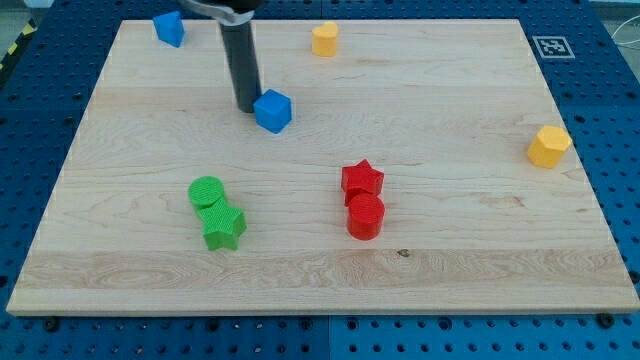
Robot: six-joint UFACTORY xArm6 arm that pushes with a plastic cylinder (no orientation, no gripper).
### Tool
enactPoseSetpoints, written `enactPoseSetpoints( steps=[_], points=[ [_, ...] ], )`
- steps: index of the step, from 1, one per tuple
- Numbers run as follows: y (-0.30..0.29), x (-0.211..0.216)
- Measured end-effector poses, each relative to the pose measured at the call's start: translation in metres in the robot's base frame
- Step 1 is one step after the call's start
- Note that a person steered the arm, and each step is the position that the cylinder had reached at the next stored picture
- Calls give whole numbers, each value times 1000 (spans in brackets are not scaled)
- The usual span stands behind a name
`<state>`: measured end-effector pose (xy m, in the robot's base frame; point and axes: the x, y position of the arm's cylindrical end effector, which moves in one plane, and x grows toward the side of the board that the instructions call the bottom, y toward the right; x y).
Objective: Push the blue triangle towards the blue cube
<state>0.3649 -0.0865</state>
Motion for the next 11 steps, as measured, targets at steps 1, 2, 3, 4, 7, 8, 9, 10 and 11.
enactPoseSetpoints(
  steps=[1, 2, 3, 4, 7, 8, 9, 10, 11],
  points=[
    [-24, 0],
    [-84, 0],
    [-157, -17],
    [-217, -46],
    [-219, -55],
    [-218, -79],
    [-218, -107],
    [-218, -114],
    [-213, -162]
  ],
)
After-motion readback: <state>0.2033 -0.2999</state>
